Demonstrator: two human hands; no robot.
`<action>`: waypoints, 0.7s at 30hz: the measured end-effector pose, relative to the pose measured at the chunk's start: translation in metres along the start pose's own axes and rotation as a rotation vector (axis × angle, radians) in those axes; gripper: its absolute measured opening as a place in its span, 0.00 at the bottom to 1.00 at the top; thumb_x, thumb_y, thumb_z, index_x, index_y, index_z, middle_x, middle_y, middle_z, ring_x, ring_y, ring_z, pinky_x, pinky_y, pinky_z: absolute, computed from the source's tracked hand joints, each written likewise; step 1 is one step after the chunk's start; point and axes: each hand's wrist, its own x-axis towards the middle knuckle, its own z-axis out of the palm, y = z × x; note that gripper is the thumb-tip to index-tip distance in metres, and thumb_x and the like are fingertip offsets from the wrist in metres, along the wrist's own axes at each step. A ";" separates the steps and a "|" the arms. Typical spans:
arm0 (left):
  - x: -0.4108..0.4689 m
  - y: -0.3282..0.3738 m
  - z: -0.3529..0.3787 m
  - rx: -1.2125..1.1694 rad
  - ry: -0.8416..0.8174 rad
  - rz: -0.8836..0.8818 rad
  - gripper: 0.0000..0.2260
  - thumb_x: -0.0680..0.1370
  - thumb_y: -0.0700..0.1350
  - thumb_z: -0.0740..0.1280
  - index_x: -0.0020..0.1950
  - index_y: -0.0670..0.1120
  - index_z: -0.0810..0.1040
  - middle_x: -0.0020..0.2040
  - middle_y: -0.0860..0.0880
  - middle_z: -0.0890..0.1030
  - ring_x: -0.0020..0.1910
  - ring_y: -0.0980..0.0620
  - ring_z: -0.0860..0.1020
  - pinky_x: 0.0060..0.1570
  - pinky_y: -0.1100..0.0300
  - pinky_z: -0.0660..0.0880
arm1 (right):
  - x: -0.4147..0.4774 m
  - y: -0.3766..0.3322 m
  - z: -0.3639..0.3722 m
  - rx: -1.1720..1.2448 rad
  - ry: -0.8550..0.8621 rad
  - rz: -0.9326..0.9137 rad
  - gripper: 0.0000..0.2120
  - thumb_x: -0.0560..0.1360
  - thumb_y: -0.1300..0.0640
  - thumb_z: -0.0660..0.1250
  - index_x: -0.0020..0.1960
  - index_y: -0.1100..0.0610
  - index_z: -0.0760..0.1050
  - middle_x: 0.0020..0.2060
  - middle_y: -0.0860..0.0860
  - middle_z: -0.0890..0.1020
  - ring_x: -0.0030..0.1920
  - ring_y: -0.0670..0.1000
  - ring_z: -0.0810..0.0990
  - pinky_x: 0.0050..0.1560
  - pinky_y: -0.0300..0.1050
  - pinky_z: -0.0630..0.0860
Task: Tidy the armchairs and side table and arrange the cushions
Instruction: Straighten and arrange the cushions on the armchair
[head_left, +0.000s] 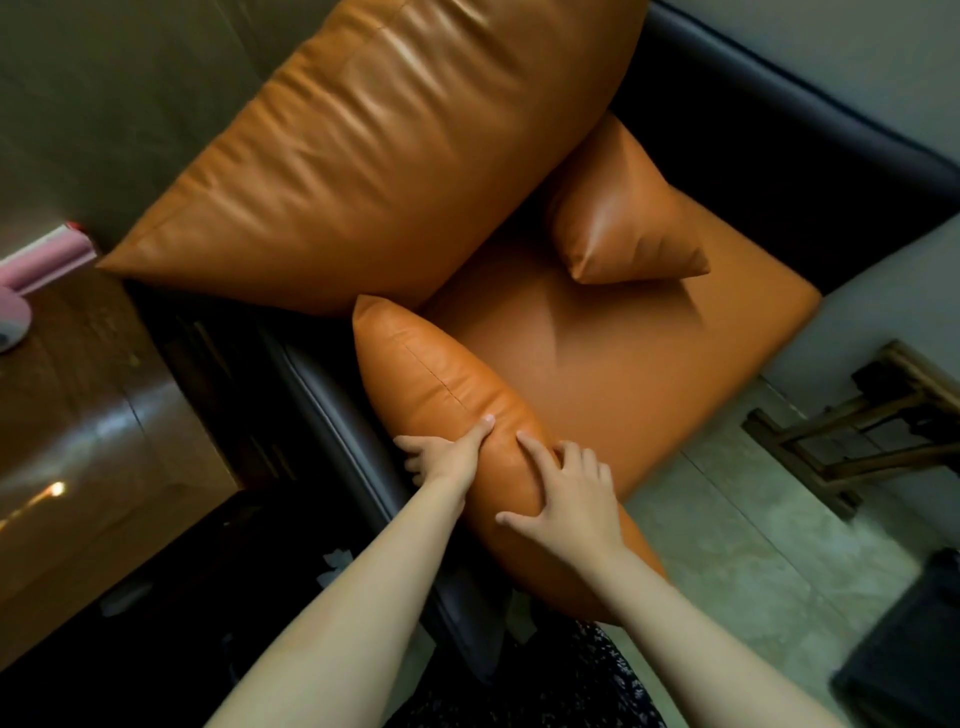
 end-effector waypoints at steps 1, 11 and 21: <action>0.000 0.001 0.001 -0.003 0.004 0.003 0.58 0.62 0.61 0.78 0.76 0.46 0.41 0.72 0.39 0.59 0.69 0.37 0.65 0.68 0.41 0.65 | 0.003 0.003 -0.001 0.033 -0.038 0.027 0.51 0.62 0.27 0.67 0.77 0.43 0.50 0.68 0.55 0.68 0.66 0.57 0.66 0.65 0.53 0.63; 0.002 -0.001 -0.004 0.018 0.051 0.060 0.48 0.63 0.57 0.78 0.72 0.42 0.52 0.68 0.37 0.66 0.65 0.36 0.70 0.64 0.44 0.70 | 0.008 -0.005 0.000 0.125 -0.079 0.226 0.51 0.61 0.28 0.69 0.75 0.46 0.52 0.62 0.52 0.72 0.62 0.55 0.70 0.61 0.50 0.66; 0.017 -0.005 -0.028 -0.085 -0.080 0.215 0.50 0.63 0.55 0.78 0.75 0.50 0.52 0.70 0.43 0.69 0.66 0.43 0.71 0.67 0.46 0.68 | 0.001 -0.040 0.021 0.026 0.167 0.253 0.51 0.50 0.30 0.75 0.65 0.55 0.72 0.43 0.57 0.77 0.43 0.59 0.75 0.42 0.52 0.72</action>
